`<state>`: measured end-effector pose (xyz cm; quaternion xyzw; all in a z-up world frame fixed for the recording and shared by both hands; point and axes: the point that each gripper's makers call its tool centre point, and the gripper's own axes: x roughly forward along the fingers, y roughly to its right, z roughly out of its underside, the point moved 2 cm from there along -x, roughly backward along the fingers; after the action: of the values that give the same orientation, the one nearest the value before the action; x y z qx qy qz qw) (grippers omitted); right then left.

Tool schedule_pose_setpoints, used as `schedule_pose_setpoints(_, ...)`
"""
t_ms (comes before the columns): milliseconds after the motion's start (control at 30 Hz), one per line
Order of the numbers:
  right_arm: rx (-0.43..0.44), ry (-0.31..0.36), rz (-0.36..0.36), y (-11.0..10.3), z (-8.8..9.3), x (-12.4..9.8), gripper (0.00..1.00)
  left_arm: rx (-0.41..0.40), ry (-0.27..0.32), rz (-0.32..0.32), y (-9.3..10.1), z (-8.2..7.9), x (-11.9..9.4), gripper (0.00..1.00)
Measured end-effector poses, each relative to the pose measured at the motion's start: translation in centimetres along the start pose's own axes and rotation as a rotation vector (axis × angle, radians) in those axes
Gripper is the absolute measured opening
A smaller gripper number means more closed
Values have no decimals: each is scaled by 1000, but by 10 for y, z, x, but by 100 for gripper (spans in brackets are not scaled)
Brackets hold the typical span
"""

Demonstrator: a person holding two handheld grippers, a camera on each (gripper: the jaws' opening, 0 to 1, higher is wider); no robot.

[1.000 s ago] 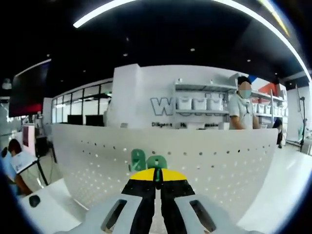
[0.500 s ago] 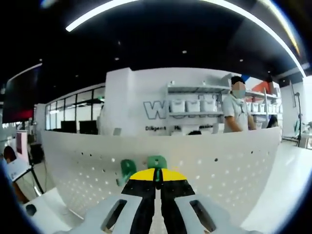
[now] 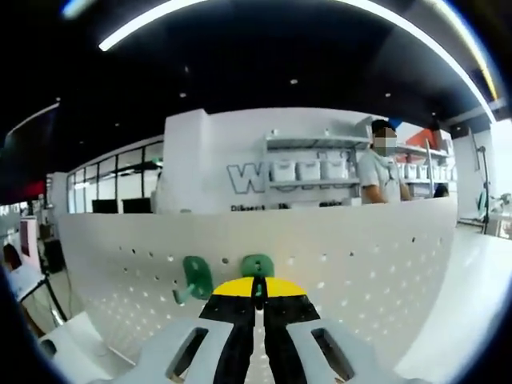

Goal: Insert the hook assembly into the mounting plate slot until the hook locks in place.

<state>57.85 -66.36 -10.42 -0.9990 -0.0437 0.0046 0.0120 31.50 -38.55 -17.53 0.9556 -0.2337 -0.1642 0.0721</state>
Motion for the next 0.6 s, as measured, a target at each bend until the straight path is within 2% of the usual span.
schedule_pose_setpoints(167,25,-6,-1,0,0,-1,1,0,-2,2,1,1,1,95)
schedule_pose_setpoints(300,22,-44,-7,0,-1,0,1,1,-5,8,3,1,2,95)
schedule_pose_setpoints(433,6,-40,13,2,-5,-1,8,4,-3,13,5,1,4,94)
schedule_pose_setpoints(600,17,-36,0,0,-14,-2,9,7,-6,22,8,1,5,94)
